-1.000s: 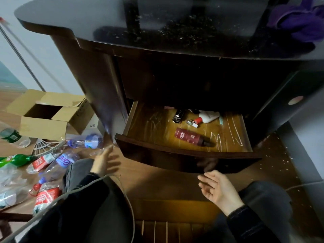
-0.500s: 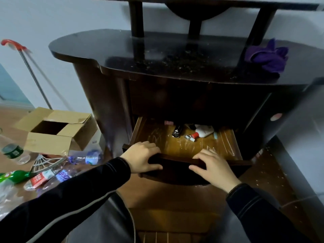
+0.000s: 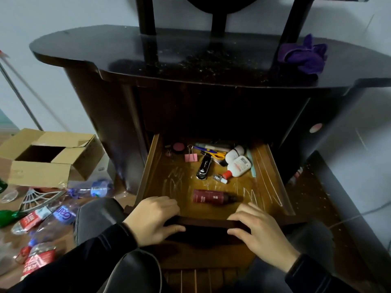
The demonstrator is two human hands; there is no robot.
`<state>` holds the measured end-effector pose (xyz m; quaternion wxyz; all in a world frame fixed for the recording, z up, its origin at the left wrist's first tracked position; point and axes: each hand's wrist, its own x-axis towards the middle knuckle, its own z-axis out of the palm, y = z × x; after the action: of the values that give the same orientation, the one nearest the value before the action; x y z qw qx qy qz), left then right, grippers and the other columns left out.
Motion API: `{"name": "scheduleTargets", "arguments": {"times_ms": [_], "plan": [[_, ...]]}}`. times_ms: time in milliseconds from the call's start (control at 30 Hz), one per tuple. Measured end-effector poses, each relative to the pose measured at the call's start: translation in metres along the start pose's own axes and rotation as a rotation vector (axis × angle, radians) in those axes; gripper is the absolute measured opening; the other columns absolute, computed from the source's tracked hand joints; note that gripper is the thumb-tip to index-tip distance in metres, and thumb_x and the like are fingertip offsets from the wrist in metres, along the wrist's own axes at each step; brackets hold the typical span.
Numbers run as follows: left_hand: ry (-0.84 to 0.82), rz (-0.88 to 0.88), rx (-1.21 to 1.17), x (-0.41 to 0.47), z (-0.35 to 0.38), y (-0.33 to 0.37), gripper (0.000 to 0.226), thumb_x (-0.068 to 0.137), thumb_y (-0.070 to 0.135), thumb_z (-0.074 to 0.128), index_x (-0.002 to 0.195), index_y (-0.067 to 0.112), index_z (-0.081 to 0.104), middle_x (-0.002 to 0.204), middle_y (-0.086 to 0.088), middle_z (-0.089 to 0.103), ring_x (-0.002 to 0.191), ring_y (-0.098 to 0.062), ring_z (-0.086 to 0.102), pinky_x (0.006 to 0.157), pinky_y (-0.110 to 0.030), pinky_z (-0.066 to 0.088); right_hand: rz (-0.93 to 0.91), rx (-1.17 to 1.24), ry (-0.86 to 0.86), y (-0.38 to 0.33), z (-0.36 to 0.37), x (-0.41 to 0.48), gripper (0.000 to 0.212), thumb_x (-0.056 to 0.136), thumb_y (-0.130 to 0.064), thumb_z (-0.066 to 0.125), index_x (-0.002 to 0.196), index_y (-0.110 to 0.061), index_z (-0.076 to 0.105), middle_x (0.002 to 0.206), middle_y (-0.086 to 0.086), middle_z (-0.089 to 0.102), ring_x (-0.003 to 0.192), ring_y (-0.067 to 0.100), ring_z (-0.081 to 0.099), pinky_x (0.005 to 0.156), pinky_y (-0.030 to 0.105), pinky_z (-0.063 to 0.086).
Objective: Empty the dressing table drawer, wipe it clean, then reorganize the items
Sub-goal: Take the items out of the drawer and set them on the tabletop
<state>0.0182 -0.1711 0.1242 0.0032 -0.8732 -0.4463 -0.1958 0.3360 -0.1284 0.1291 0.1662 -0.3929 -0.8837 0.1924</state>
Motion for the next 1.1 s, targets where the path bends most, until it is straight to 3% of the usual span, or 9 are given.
{"name": "scheduleTargets", "arguments": {"times_ms": [267,433,500,567,667,767,833,933,1100], "plan": [[-0.06,-0.016,-0.043,-0.006,-0.003,0.014,0.042,0.094,0.057,0.058,0.083,0.017,0.062,0.082,0.005,0.058,0.074,-0.018,0.056,0.063,-0.031,0.047,0.019,0.006,-0.006,-0.006,-0.004,-0.017,0.022,0.094,-0.039,0.066,0.109,-0.024,0.073,0.097,-0.017,0.057,0.096,0.002,0.051,0.081,0.023,0.048],[-0.426,-0.233,-0.233,0.014,-0.011,-0.002,0.06,0.082,0.085,0.041,0.091,0.03,0.065,0.091,0.014,0.063,0.085,-0.004,0.06,0.077,-0.028,0.048,0.106,0.045,-0.132,-0.004,-0.007,-0.014,0.027,0.09,-0.053,0.061,0.106,-0.034,0.07,0.097,-0.023,0.055,0.099,0.0,0.054,0.083,0.023,0.049],[-0.489,-0.3,-0.417,0.028,-0.013,-0.012,0.048,0.084,0.081,0.045,0.084,0.037,0.064,0.082,0.017,0.064,0.079,0.0,0.061,0.073,-0.021,0.047,0.142,0.173,-0.189,-0.001,-0.014,-0.006,0.03,0.088,-0.06,0.057,0.099,-0.036,0.072,0.096,-0.022,0.059,0.096,0.002,0.059,0.08,0.026,0.051],[-0.495,-0.335,-0.521,0.043,-0.008,-0.024,0.038,0.092,0.066,0.05,0.083,0.033,0.066,0.079,0.013,0.065,0.075,-0.002,0.062,0.072,-0.023,0.049,0.203,0.29,-0.266,0.004,-0.019,0.013,0.038,0.088,-0.066,0.053,0.098,-0.036,0.073,0.096,-0.019,0.064,0.094,0.003,0.062,0.082,0.028,0.053],[-0.544,-0.464,-0.664,0.064,0.01,-0.043,0.031,0.099,0.043,0.057,0.092,0.016,0.07,0.086,-0.003,0.071,0.074,-0.015,0.067,0.072,-0.036,0.055,0.254,0.014,-0.425,0.019,-0.009,0.054,0.045,0.088,-0.064,0.056,0.123,-0.035,0.06,0.123,-0.02,0.059,0.105,-0.001,0.059,0.09,0.029,0.053],[-0.583,-0.537,-0.693,0.073,0.028,-0.054,0.026,0.1,0.034,0.057,0.098,0.01,0.069,0.091,-0.007,0.072,0.069,-0.012,0.064,0.061,-0.024,0.052,0.121,-0.401,-0.627,0.027,0.015,0.086,0.069,0.088,-0.058,0.065,0.145,-0.026,0.041,0.137,-0.005,0.05,0.118,0.017,0.055,0.088,0.033,0.052],[-0.61,-0.525,-0.64,0.073,0.037,-0.059,0.023,0.1,0.034,0.057,0.096,0.014,0.069,0.088,-0.001,0.07,0.067,-0.007,0.063,0.061,-0.021,0.051,-0.022,-0.519,-0.716,0.028,0.036,0.094,0.064,0.088,-0.053,0.069,0.138,-0.019,0.048,0.128,0.002,0.057,0.114,0.023,0.056,0.085,0.037,0.051],[-0.649,-0.524,-0.612,0.069,0.04,-0.063,0.021,0.1,0.036,0.057,0.095,0.019,0.07,0.088,0.005,0.069,0.07,-0.006,0.064,0.069,-0.028,0.055,-0.138,-0.545,-0.766,0.032,0.053,0.097,0.051,0.086,-0.048,0.073,0.12,-0.014,0.055,0.105,0.003,0.063,0.094,0.024,0.061,0.074,0.037,0.05],[-0.673,-0.445,-0.563,0.085,0.022,-0.065,0.021,0.1,0.036,0.057,0.103,0.021,0.071,0.097,0.011,0.069,0.087,-0.005,0.065,0.083,-0.029,0.054,0.016,-0.234,-0.755,0.05,0.027,0.118,0.042,0.078,-0.06,0.066,0.103,-0.028,0.056,0.088,-0.01,0.063,0.071,0.009,0.061,0.059,0.026,0.054]]}}
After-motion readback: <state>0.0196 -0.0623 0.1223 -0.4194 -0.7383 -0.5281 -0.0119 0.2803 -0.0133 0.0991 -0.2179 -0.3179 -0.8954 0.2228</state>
